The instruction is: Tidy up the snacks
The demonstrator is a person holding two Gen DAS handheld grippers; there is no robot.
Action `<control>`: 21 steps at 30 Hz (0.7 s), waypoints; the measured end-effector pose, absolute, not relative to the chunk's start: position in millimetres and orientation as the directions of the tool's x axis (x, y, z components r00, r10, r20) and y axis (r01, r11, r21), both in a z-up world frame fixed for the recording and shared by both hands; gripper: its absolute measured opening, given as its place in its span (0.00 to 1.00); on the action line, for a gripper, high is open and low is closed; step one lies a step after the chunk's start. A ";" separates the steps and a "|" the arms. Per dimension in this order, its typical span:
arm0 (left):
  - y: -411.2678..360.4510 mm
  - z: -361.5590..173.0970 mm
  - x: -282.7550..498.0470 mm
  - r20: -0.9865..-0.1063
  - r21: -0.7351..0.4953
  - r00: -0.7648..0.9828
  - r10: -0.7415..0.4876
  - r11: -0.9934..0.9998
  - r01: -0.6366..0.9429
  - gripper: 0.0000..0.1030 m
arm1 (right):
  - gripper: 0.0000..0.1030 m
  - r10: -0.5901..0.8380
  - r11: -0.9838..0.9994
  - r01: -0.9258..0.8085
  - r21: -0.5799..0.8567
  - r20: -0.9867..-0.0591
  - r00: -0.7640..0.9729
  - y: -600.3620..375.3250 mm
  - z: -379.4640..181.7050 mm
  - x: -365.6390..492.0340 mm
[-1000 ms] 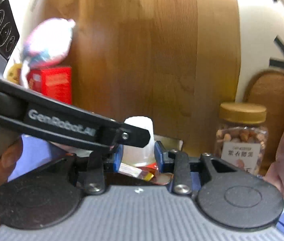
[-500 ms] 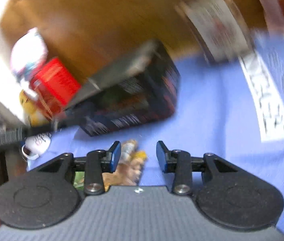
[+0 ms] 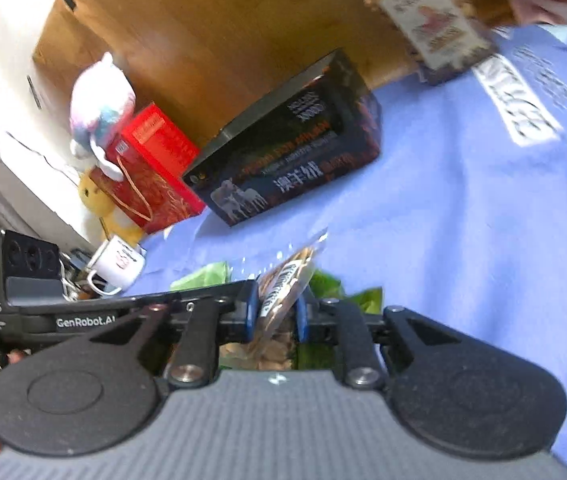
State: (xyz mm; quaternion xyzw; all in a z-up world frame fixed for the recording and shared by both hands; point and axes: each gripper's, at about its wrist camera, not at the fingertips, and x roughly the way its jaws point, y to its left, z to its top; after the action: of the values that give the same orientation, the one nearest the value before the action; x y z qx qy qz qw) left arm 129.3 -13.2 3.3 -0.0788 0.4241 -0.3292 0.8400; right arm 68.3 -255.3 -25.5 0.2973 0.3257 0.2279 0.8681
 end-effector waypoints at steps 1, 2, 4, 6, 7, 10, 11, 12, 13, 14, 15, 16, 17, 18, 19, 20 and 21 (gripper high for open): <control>-14.5 5.3 127.5 -0.662 -0.393 0.438 -0.608 0.779 0.488 0.46 | 0.23 0.583 0.719 -0.197 0.667 -0.422 0.695 -258.9 -25.5 63.3; -13.8 7.0 126.6 -0.660 -0.378 0.459 -0.595 0.791 0.481 0.47 | 0.23 0.572 0.718 -0.185 0.671 -0.416 0.707 -262.7 -25.8 62.0; -8.0 10.1 128.3 -0.660 -0.380 0.480 -0.578 0.808 0.450 0.48 | 0.24 0.556 0.714 -0.155 0.683 -0.418 0.718 -266.6 -29.2 74.7; -1.0 10.7 129.9 -0.657 -0.422 0.466 -0.592 0.802 0.423 0.48 | 0.28 0.524 0.722 -0.124 0.680 -0.422 0.740 -270.8 -28.1 73.9; 1.5 10.2 129.2 -0.654 -0.443 0.455 -0.605 0.793 0.418 0.48 | 0.28 0.527 0.716 -0.124 0.687 -0.416 0.741 -272.7 -28.5 72.3; -1.6 5.4 126.0 -0.652 -0.485 0.409 -0.638 0.766 0.422 0.49 | 0.28 0.528 0.705 -0.113 0.701 -0.411 0.743 -277.7 -33.2 66.3; -3.8 3.1 125.4 -0.651 -0.501 0.390 -0.651 0.754 0.424 0.49 | 0.28 0.526 0.700 -0.106 0.707 -0.410 0.745 -280.7 -35.1 64.8; -7.7 0.2 125.9 -0.648 -0.521 0.369 -0.666 0.741 0.423 0.49 | 0.28 0.528 0.686 -0.095 0.721 -0.403 0.748 -283.6 -38.0 63.8; -11.9 -2.8 126.9 -0.646 -0.542 0.347 -0.680 0.729 0.419 0.49 | 0.27 0.531 0.669 -0.086 0.738 -0.395 0.750 -286.5 -40.6 63.2; -16.2 -6.1 127.4 -0.644 -0.558 0.331 -0.689 0.720 0.413 0.47 | 0.25 0.536 0.657 -0.082 0.749 -0.389 0.749 -287.7 -42.8 63.6; -19.9 -8.8 128.1 -0.645 -0.565 0.326 -0.691 0.718 0.406 0.46 | 0.18 0.540 0.651 -0.080 0.755 -0.386 0.748 -288.3 -43.8 63.3; -22.5 -9.3 127.4 -0.646 -0.554 0.345 -0.681 0.729 0.401 0.37 | 0.17 0.543 0.645 -0.075 0.760 -0.388 0.745 -288.6 -44.5 63.8; -24.5 -8.1 126.6 -0.653 -0.537 0.366 -0.663 0.746 0.394 0.30 | 0.15 0.547 0.634 -0.070 0.770 -0.384 0.744 -290.5 -44.7 63.4; -24.7 -5.4 125.2 -0.649 -0.529 0.382 -0.658 0.751 0.396 0.29 | 0.14 0.554 0.617 -0.068 0.784 -0.372 0.744 -293.6 -44.2 62.6; -22.8 -0.8 123.0 -0.633 -0.533 0.396 -0.665 0.745 0.401 0.27 | 0.13 0.558 0.605 -0.070 0.793 -0.359 0.748 -295.6 -42.6 61.9; -20.6 4.7 121.0 -0.619 -0.533 0.412 -0.669 0.742 0.407 0.27 | 0.13 0.561 0.597 -0.080 0.798 -0.344 0.753 -296.7 -39.1 62.1; -18.2 12.1 119.7 -0.602 -0.530 0.430 -0.672 0.740 0.414 0.27 | 0.13 0.567 0.592 -0.097 0.800 -0.328 0.755 -296.8 -33.9 63.5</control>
State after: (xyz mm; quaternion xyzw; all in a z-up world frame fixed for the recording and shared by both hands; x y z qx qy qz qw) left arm 119.7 -18.2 12.1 -0.1530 0.4222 -0.3266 0.8317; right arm 63.5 -296.8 -33.9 0.4066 0.2890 0.1969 0.8440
